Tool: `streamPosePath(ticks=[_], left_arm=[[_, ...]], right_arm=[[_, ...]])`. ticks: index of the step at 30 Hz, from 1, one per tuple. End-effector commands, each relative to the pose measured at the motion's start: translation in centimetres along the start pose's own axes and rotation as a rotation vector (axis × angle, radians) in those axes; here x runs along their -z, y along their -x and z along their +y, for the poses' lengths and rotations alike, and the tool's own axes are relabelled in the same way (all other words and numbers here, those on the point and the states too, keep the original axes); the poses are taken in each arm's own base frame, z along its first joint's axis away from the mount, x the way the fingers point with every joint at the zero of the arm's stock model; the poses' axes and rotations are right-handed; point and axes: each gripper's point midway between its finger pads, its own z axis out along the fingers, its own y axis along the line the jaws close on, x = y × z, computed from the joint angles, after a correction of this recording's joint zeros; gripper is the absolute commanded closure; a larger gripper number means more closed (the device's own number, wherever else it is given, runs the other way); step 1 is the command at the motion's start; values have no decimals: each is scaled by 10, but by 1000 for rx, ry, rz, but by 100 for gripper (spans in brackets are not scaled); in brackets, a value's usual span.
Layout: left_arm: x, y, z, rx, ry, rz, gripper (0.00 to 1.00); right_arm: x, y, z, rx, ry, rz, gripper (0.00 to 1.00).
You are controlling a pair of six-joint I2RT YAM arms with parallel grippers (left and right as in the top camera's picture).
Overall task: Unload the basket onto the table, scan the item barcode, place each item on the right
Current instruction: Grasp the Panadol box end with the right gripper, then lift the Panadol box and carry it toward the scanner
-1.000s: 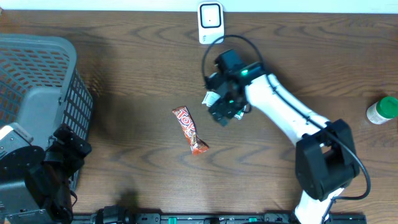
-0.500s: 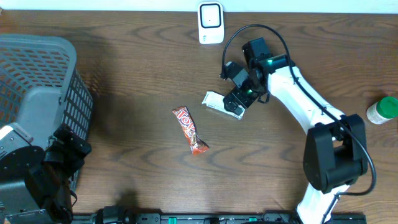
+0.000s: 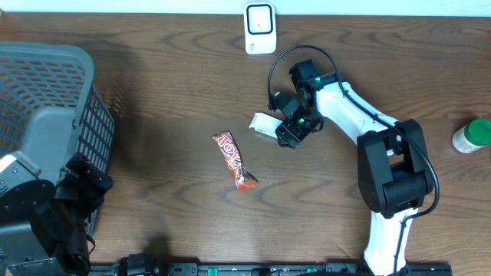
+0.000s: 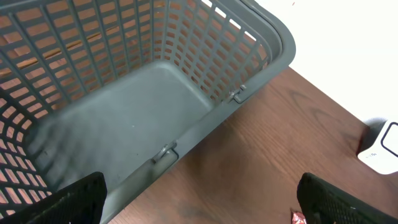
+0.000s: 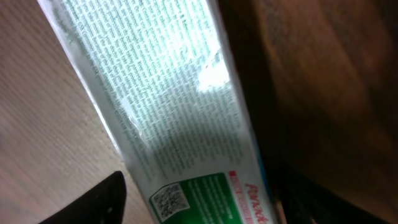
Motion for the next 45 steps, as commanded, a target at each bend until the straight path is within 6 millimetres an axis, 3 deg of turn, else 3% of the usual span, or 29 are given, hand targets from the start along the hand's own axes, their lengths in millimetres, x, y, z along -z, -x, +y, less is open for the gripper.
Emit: streamPosePath(ticks=[1, 9, 13, 25, 31, 37, 45], left_arm=[[1, 1, 3, -2, 15, -8, 2], [1, 2, 3, -2, 16, -8, 2], [1, 2, 3, -2, 16, -8, 2], [1, 1, 3, -2, 15, -8, 2], [1, 2, 3, -2, 16, -8, 2], [1, 2, 3, -2, 16, -8, 2], [1, 2, 3, -2, 16, -8, 2]], right_arm=[[-17, -14, 5, -28, 22, 67, 31], [-18, -18, -10, -64, -62, 94, 39], [-18, -19, -9, -104, -61, 95, 51], [-8, -6, 31, -150, 167, 38, 62], [17, 0, 41, -157, 204, 42, 65], [70, 19, 79, -82, 384, -47, 65], [109, 16, 116, -57, 579, -75, 62]])
